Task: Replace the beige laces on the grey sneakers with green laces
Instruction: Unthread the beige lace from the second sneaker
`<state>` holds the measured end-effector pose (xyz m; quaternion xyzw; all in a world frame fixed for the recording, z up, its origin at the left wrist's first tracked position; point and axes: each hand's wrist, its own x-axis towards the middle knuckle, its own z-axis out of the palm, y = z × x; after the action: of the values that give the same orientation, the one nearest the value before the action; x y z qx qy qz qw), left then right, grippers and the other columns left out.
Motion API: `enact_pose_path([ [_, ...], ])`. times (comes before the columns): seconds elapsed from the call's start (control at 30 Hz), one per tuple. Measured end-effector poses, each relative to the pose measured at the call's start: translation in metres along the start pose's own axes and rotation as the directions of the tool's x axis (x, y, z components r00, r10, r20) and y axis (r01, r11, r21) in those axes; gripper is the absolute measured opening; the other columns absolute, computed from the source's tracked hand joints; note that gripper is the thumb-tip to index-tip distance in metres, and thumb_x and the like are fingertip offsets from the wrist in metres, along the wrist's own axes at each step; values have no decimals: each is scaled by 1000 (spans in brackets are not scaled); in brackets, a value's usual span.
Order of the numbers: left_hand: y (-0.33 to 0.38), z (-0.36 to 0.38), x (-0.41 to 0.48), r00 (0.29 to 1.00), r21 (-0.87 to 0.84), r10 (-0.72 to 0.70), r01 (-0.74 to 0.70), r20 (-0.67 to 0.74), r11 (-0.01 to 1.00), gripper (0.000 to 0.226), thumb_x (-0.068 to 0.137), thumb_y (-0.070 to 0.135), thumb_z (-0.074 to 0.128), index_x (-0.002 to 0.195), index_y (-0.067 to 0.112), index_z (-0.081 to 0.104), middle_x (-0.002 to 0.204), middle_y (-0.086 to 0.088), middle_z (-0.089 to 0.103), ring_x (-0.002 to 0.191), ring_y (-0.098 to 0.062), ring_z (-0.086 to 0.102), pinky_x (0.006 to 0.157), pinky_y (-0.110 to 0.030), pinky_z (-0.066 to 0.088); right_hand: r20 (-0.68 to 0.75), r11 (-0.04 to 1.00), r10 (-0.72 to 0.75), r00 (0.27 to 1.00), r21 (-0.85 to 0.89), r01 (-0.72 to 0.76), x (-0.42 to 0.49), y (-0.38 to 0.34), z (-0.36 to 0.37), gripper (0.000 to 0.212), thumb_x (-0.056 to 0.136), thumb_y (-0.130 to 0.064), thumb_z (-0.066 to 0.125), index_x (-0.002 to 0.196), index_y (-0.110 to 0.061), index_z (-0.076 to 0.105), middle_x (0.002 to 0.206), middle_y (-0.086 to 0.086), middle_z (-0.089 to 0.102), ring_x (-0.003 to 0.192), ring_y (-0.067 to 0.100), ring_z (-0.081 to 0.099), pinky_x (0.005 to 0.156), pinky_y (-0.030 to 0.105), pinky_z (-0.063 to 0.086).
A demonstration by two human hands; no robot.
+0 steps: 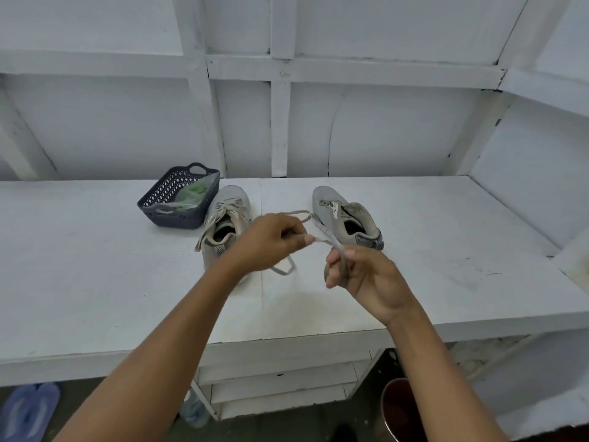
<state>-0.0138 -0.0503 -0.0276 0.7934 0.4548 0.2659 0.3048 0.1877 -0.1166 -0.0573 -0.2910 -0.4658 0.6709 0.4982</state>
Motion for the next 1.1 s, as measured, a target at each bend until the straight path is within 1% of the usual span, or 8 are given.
enact_pose_path([
  [0.17, -10, 40, -24, 965, 108, -40, 12, 260, 994, 18, 101, 31, 54, 95, 23, 69, 73, 10, 64, 64, 5, 57, 63, -19, 42, -219, 978, -85, 972, 171, 124, 4, 1, -3, 26, 94, -7, 49, 111, 0, 68, 111, 18, 72, 104, 31, 69, 90, 36, 57],
  [0.33, 15, 33, -30, 893, 174, 5, -93, 450, 980, 28, 101, 36, 52, 97, 14, 69, 76, 6, 67, 62, 4, 55, 64, -21, 45, -324, 953, -101, 941, -302, -2, 5, 14, -4, 38, 97, 9, 37, 119, -5, 63, 116, 8, 71, 106, 18, 69, 95, 31, 53],
  [0.47, 36, -1, -23, 928, 98, 79, -123, 364, 988, 18, 96, 30, 62, 94, 16, 71, 70, 12, 64, 64, 3, 58, 63, -18, 49, -224, 875, -11, 974, -475, -100, -1, 15, 6, 25, 91, -10, 49, 94, -2, 73, 89, 15, 74, 84, 23, 68, 85, 38, 54],
  [0.6, 34, -22, -12, 983, -30, 88, -85, 162, 996, 11, 90, 28, 71, 87, 18, 73, 64, 11, 63, 59, -1, 53, 60, -18, 44, -120, 942, 77, 990, -316, -111, -5, 6, 15, 43, 101, -28, 43, 85, 0, 71, 74, 18, 68, 70, 28, 65, 73, 35, 53],
  [0.73, 12, -9, -6, 999, -63, 26, -24, 32, 998, 19, 91, 34, 70, 87, 16, 72, 78, -10, 70, 70, -26, 63, 68, -44, 53, -76, 997, 16, 997, -76, -22, -5, -7, 14, 38, 94, -27, 48, 75, -7, 73, 64, 12, 63, 62, 24, 60, 65, 32, 51],
  [0.87, 1, 18, -13, 982, 90, -24, 7, 185, 996, 18, 100, 30, 56, 88, 32, 68, 77, 4, 69, 73, -12, 65, 69, -29, 50, -126, 964, -47, 991, 255, 78, -1, -16, 11, 38, 93, -20, 43, 99, 3, 73, 100, 23, 72, 93, 32, 71, 83, 38, 59],
  [1.0, 21, 27, -18, 902, 221, -29, -74, 431, 972, 30, 102, 38, 49, 101, 16, 70, 80, 8, 69, 66, 1, 56, 60, -15, 39, -254, 996, -91, 963, -31, 86, 6, -10, 5, 36, 102, -20, 39, 122, 1, 61, 119, 18, 69, 114, 31, 65, 101, 38, 51],
  [1.1, 42, 10, -14, 893, 177, 41, -134, 449, 975, 18, 99, 33, 58, 94, 21, 70, 70, 14, 66, 63, 6, 55, 60, -13, 42, -306, 922, -94, 947, -386, -34, 3, -6, 9, 40, 106, -27, 35, 99, -12, 72, 96, 5, 76, 93, 17, 70, 90, 27, 52],
])
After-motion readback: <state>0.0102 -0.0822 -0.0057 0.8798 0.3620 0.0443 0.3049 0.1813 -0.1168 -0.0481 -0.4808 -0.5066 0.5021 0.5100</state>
